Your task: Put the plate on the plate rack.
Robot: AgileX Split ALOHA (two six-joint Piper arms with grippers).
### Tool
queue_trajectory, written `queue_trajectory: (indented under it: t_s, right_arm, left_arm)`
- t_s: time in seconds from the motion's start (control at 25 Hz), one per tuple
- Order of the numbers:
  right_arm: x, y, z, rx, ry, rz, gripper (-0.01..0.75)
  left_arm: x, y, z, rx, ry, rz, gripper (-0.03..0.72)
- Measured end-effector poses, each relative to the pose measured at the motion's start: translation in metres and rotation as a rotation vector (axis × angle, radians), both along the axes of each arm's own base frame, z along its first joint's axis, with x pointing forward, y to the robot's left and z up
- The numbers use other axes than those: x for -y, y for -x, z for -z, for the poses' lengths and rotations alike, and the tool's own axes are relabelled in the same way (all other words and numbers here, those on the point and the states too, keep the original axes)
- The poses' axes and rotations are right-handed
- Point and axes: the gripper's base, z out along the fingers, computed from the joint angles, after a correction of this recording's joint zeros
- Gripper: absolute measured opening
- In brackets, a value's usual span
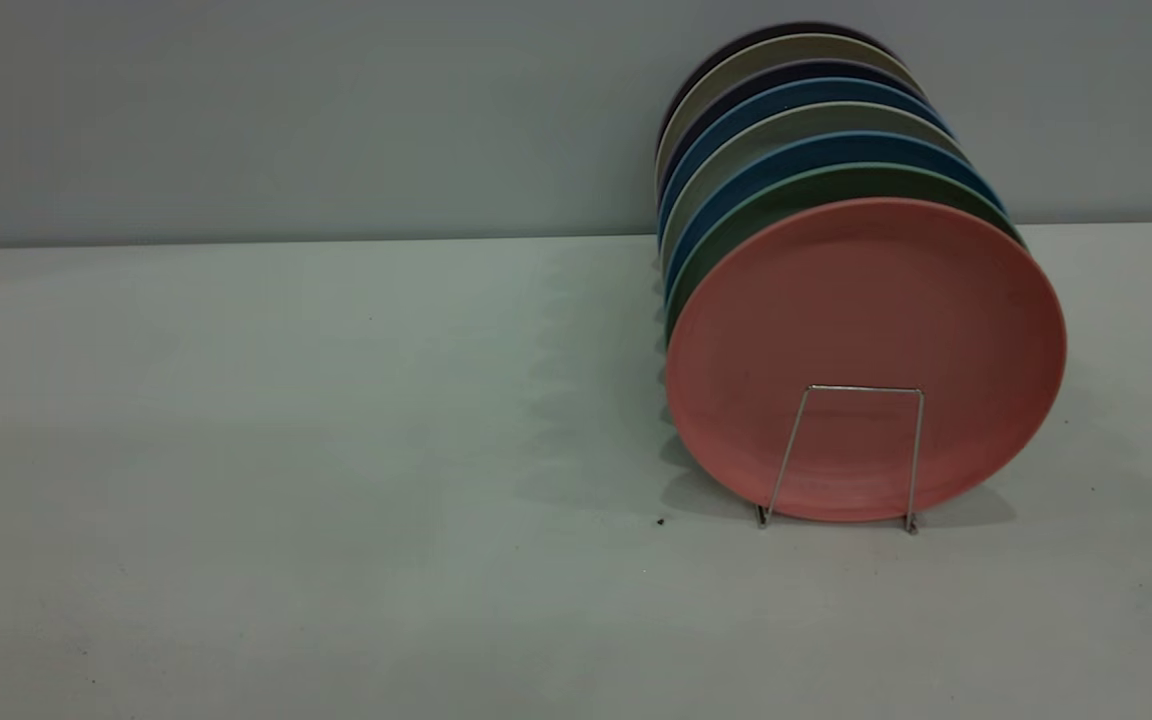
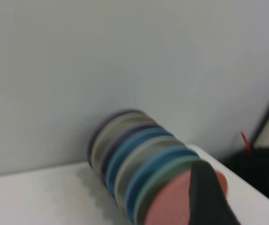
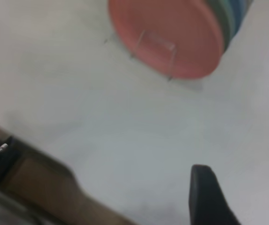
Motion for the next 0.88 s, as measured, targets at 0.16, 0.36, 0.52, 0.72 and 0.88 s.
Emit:
queue_trajectory:
  t_s: [0.16,0.36,0.52,0.72,0.88]
  right_arm:
    - [0.003,0.015,0.020,-0.042,-0.040,-0.018,0.376]
    - [0.006,0.033,0.031,-0.094,-0.103,-0.024,0.376]
    - [0.014,0.046,0.039,-0.119,-0.087,-0.021,0.374]
    - [0.022,0.059,0.041,-0.056,-0.106,-0.018,0.353]
    - [0.026,0.065,0.051,-0.036,-0.111,-0.026,0.342]
  left_arm:
    - [0.010,0.008,0.010,-0.052,-0.083,0.148,0.402]
    - [0.015,0.017,0.033,-0.285,-0.223,0.271,0.402]
    - [0.006,0.020,0.021,-0.395,-0.346,0.224,0.402]
    - [-0.014,0.028,-0.017,-0.468,-0.519,0.090,0.402]
    - [-0.032,0.045,-0.017,-0.525,-0.606,-0.023,0.402]
